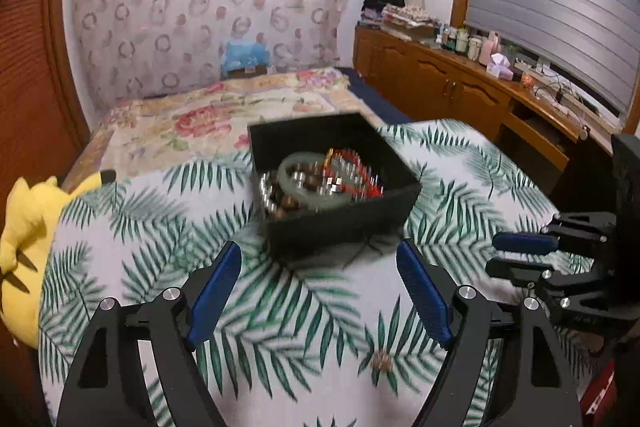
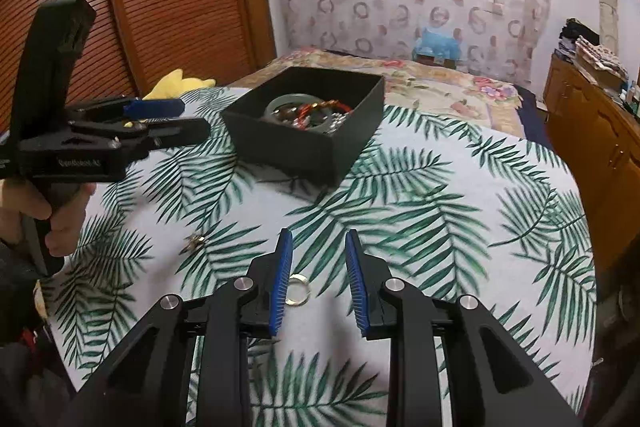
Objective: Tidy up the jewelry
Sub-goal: 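Grasp the small charm with the left gripper while the right grasps the gold ring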
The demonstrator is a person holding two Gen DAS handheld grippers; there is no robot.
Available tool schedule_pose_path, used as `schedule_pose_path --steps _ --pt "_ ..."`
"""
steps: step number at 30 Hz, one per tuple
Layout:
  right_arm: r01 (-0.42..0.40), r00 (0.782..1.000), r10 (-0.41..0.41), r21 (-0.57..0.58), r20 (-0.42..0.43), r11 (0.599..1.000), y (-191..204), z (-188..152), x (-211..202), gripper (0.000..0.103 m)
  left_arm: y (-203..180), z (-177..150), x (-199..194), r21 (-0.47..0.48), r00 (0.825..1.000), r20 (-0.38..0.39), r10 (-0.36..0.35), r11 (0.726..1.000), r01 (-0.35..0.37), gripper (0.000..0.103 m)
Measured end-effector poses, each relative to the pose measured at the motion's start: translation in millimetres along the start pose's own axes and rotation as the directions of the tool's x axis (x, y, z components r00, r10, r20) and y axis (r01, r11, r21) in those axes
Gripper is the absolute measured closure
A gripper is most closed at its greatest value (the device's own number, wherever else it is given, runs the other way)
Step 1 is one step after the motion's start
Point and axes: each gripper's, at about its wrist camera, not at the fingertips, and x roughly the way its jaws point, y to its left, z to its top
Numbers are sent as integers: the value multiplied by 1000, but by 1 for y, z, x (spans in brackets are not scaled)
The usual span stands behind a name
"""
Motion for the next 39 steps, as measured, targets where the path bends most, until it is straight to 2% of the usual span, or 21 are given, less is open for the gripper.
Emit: schedule_pose_path --steps 13,25,28,30,37,39 --pt "-13 994 4 -79 -112 997 20 -14 26 74 -4 -48 -7 -1 997 -66 -43 999 43 26" --pt "14 990 -28 -106 -140 994 21 -15 33 74 -16 -61 4 33 991 -121 -59 997 63 26" --pt "14 990 -29 -112 -136 994 20 -15 33 74 -21 -63 6 49 989 -133 -63 996 70 34" --pt "22 990 -38 -125 -133 992 20 -16 32 81 -24 -64 6 57 988 -139 -67 995 76 40" --pt "20 992 -35 -119 -124 993 19 -18 27 81 -31 -64 7 75 986 -147 -83 993 95 60" --pt "15 993 -28 -110 -117 994 18 -19 26 81 -34 -64 8 83 985 -150 -88 991 101 71"
